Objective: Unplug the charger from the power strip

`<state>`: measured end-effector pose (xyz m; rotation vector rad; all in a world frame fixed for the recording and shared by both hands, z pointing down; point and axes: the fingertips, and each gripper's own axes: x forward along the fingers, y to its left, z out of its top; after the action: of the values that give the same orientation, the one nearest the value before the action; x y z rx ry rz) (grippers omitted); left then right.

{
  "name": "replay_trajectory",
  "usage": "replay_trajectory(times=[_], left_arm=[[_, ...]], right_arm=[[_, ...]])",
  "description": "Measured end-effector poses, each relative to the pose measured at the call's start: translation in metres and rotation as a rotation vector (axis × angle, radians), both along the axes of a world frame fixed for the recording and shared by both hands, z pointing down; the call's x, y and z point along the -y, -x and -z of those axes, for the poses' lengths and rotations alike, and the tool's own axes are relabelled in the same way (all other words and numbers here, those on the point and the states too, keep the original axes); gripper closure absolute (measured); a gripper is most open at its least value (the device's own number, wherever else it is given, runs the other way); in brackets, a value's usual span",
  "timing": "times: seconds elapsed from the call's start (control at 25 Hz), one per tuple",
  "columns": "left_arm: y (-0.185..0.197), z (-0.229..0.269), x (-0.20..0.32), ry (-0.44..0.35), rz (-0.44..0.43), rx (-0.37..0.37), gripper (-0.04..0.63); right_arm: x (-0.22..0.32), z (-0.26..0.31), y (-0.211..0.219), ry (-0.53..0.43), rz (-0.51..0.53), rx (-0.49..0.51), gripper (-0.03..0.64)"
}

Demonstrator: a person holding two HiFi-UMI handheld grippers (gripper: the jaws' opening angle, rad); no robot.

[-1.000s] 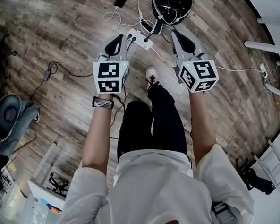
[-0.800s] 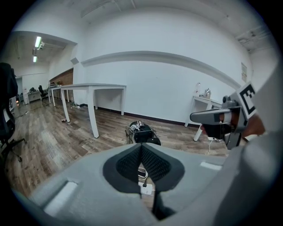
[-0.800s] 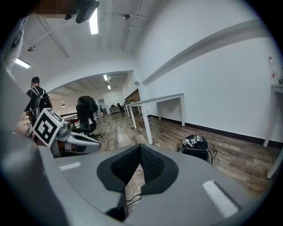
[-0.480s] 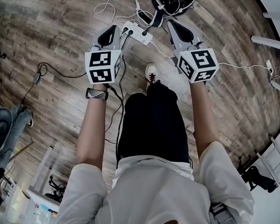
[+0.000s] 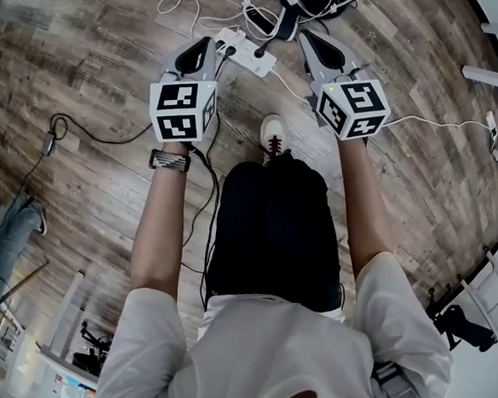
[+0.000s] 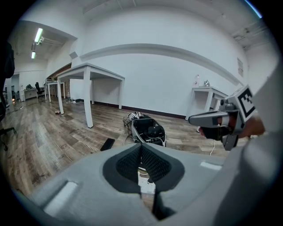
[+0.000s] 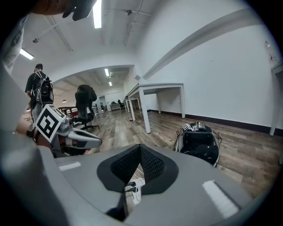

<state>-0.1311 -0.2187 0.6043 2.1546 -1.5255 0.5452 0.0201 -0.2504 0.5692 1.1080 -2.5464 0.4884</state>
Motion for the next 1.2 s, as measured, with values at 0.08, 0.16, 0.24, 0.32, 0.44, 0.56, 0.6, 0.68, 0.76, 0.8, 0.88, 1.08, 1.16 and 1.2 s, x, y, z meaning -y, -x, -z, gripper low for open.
replay_trajectory(times=[0.08, 0.16, 0.24, 0.32, 0.44, 0.56, 0.6, 0.68, 0.76, 0.8, 0.88, 1.08, 1.16, 1.2], left_arm=[[-0.002, -0.027, -0.001, -0.004, -0.009, -0.003, 0.591], [-0.006, -0.055, -0.004, -0.005, -0.022, -0.003, 0.591], [-0.01, -0.082, -0.009, 0.001, -0.035, -0.003, 0.591], [-0.012, -0.106, -0.013, 0.005, -0.044, -0.002, 0.589], [-0.017, -0.135, -0.014, 0.003, -0.054, -0.003, 0.581], [-0.021, -0.161, -0.014, -0.001, -0.063, -0.012, 0.581], [-0.022, -0.168, -0.014, -0.001, -0.064, -0.017, 0.581], [-0.024, -0.181, -0.014, -0.001, -0.069, -0.025, 0.58], [-0.027, -0.192, -0.016, -0.002, -0.08, -0.027, 0.577], [-0.029, -0.197, -0.017, -0.002, -0.088, -0.029, 0.572], [-0.035, -0.209, -0.017, 0.0, -0.108, -0.034, 0.564], [-0.051, -0.234, -0.012, -0.006, -0.196, -0.013, 0.545], [-0.059, -0.245, -0.01, 0.003, -0.227, -0.014, 0.544], [-0.063, -0.252, -0.01, 0.01, -0.24, -0.012, 0.543]], right_arm=[[0.0, -0.028, -0.002, 0.0, -0.013, 0.011, 0.614], [0.0, -0.055, -0.004, 0.001, -0.027, 0.018, 0.614], [-0.003, -0.083, -0.005, 0.007, -0.029, 0.017, 0.614], [-0.005, -0.108, -0.005, 0.012, -0.027, 0.015, 0.614], [-0.007, -0.142, -0.009, 0.02, -0.032, 0.017, 0.614], [-0.008, -0.171, -0.011, 0.022, -0.035, 0.017, 0.614], [-0.009, -0.18, -0.012, 0.022, -0.036, 0.016, 0.614], [-0.009, -0.196, -0.012, 0.024, -0.037, 0.012, 0.614], [-0.011, -0.212, -0.012, 0.031, -0.037, 0.008, 0.614], [-0.012, -0.22, -0.013, 0.036, -0.036, 0.007, 0.614], [-0.014, -0.235, -0.012, 0.047, -0.034, 0.004, 0.614], [-0.01, -0.274, -0.009, 0.052, -0.024, -0.037, 0.614], [-0.009, -0.287, -0.009, 0.051, -0.016, -0.049, 0.594], [-0.009, -0.293, -0.009, 0.053, -0.012, -0.051, 0.592]])
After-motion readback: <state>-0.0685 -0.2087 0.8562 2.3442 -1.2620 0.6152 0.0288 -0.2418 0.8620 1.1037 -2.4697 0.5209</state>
